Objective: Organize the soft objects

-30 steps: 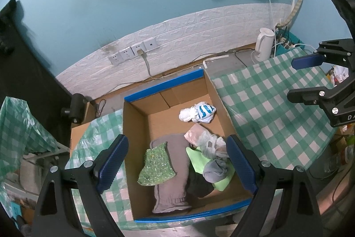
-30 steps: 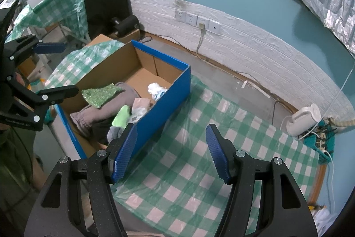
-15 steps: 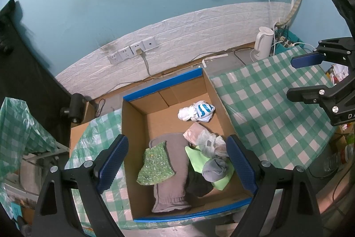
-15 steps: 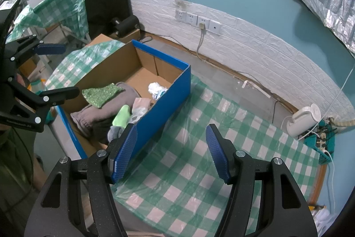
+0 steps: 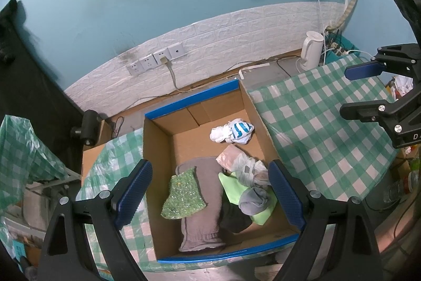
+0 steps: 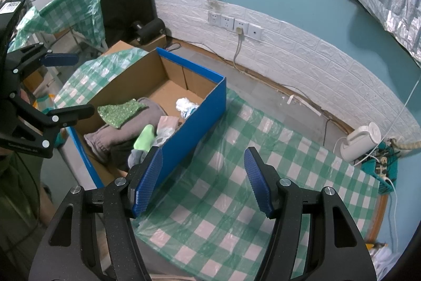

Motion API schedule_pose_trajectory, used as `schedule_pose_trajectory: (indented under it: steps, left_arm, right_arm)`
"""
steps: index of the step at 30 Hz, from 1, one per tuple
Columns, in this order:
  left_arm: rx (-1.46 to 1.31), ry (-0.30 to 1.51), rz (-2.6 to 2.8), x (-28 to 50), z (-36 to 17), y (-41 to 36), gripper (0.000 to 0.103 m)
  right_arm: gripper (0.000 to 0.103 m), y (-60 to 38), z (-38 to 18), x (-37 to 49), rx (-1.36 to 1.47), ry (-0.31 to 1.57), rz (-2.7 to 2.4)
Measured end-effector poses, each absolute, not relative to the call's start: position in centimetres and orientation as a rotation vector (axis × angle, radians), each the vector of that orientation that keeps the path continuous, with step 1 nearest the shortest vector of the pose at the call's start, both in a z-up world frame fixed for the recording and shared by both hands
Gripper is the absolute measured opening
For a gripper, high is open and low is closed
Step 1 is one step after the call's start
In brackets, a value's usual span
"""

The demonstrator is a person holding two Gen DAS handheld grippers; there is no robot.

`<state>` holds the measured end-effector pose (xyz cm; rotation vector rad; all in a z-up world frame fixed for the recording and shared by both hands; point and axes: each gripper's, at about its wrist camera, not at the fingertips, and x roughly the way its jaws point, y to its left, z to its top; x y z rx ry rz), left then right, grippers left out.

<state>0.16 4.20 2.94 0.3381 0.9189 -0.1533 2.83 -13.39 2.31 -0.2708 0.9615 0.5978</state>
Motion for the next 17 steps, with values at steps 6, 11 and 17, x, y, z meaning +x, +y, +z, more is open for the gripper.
schedule_pose_trajectory:
  steps: [6, 11, 17]
  left_arm:
    - [0.338, 0.921, -0.154, 0.08, 2.88, 4.14, 0.091]
    - [0.338, 0.919, -0.154, 0.07, 2.88, 4.13, 0.091]
    - [0.337, 0.924, -0.153, -0.02, 2.76, 4.01, 0.091]
  right_arm:
    - [0.064, -13.3, 2.19, 2.85, -0.27, 0.962, 0.596]
    - [0.064, -13.21, 2.13, 2.84, -0.272, 0.963, 0.596]
    - [0.064, -13.18, 2.09, 2.8, -0.269, 0.964, 0.594]
